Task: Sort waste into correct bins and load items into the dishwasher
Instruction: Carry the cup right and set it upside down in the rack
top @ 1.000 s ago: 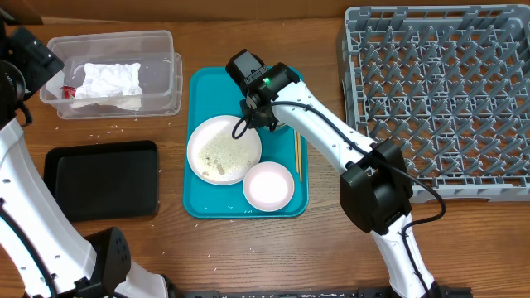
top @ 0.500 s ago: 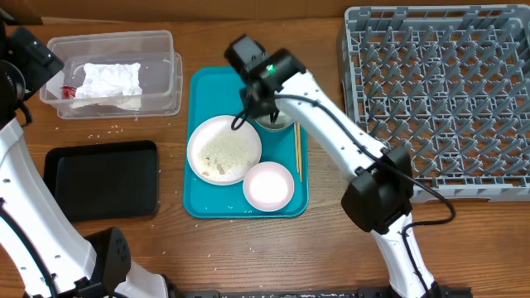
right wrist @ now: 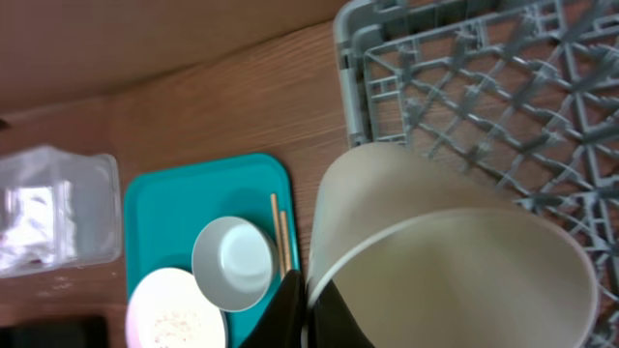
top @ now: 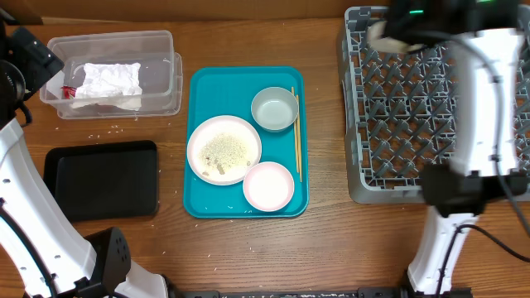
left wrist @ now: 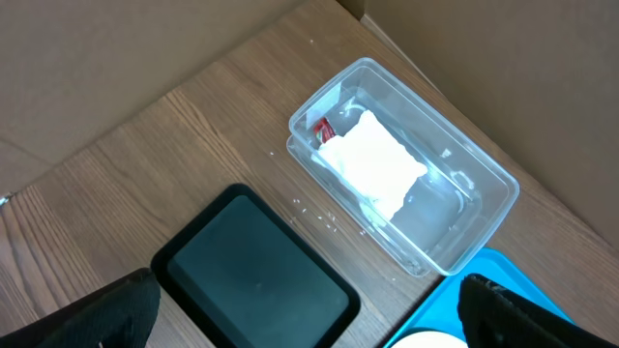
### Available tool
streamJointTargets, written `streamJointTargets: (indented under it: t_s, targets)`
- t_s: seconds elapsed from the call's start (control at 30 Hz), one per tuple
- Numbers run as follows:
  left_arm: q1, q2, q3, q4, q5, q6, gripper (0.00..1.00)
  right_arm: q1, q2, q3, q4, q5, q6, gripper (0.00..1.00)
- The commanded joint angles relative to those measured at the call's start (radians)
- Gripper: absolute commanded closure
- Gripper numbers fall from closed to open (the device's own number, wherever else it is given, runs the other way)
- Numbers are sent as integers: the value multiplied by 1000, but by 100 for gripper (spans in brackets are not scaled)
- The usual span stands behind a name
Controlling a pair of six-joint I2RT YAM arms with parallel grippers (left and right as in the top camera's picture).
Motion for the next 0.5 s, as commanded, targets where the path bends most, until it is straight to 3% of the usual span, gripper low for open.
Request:
streamJointTargets:
  t_s: [0.0, 0.27, 0.47]
  targets:
    - [6, -2, 4, 0, -14, 8, 0, -113, -1, -51, 2, -364, -110, 96]
    - [6, -2, 4, 0, -14, 8, 0, -346, 15, -305, 130, -663, -112, 96]
    - [6, -2, 4, 0, -14, 8, 0, -428, 45, -526, 370, -965, -93, 96]
